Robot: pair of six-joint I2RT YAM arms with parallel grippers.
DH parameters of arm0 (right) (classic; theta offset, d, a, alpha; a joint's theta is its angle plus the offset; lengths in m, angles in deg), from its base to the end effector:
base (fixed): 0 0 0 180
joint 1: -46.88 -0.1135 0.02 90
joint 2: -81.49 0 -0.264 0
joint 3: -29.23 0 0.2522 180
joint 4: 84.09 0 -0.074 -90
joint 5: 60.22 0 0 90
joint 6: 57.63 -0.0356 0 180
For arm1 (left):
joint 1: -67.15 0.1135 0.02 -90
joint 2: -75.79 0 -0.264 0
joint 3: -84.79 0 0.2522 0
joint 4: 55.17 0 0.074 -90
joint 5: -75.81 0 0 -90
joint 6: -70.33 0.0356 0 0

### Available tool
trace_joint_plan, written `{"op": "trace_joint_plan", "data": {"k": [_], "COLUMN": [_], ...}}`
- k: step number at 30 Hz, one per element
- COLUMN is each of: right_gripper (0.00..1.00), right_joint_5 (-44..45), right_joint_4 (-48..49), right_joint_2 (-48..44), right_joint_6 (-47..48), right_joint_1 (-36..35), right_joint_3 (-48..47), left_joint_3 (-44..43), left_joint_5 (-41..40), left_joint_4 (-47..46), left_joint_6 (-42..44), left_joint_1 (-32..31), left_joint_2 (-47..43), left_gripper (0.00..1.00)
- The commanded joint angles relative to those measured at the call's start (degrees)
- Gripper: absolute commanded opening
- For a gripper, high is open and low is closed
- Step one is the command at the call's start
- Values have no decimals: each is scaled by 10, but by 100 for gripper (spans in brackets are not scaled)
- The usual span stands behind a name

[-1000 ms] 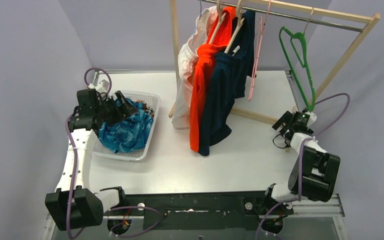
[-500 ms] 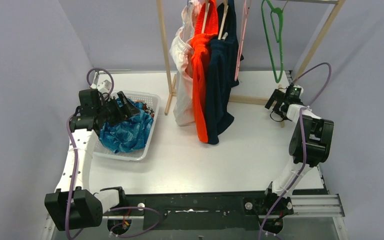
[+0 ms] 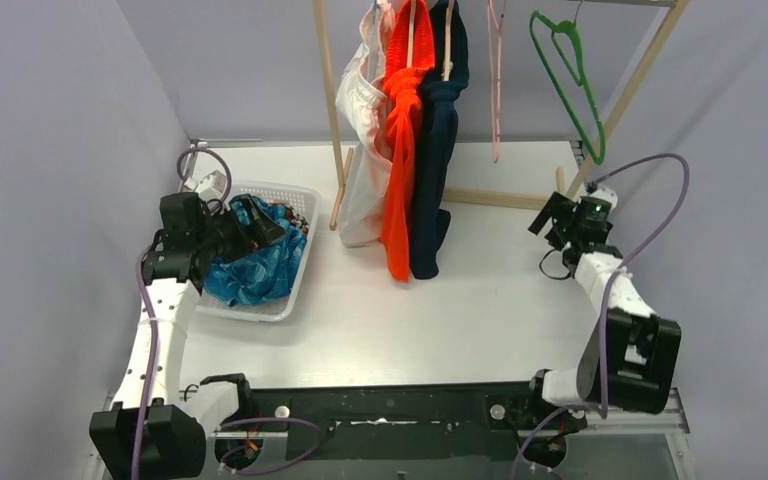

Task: Remove the shorts from the hanger
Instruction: Adjust the clothes rod at the center of the board.

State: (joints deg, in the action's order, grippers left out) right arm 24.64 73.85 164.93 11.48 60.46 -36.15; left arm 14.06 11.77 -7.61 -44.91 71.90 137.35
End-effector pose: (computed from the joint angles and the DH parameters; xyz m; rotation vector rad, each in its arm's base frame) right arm 0.3053 -0.0705 0.2271 0.6281 2.1848 0.1692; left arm 0.2269 0.0032 0.3200 -0.3382 2.2270 -0.7003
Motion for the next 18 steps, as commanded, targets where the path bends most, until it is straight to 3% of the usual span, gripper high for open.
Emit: {"op": "trace_joint_plan", "data": {"k": [1,5,7,9,13,18], "right_gripper": [98,98,98,98,98,98], "right_joint_5": [-1,-12,-40,-12,174,505], "right_joint_4": [107,127,84,37,-5,-126], "right_joint_2": [-139,-279,-324,-350,-396,-323], "right_joint_6": [-61,-175,-210,-230,-257,-275], "right_joint_1": [-56,-128,-161,-228,-438,-684], "right_joint_3": [152,262,273,264,238,124], "left_joint_3": [36,53,49,44,51,76], "left_joint_5": [18,18,14,-2,-40,-124], "left_joint_4": [-77,-105,-104,-92,-76,-91], "left_joint_6": [1,-9,-5,7,27,-11], "left_joint_1": [-4,-5,-7,-8,-9,-12], "left_joint_2": [-48,-59,-67,-76,-96,-114], "left_gripper": [84,85,85,85,85,85]}}
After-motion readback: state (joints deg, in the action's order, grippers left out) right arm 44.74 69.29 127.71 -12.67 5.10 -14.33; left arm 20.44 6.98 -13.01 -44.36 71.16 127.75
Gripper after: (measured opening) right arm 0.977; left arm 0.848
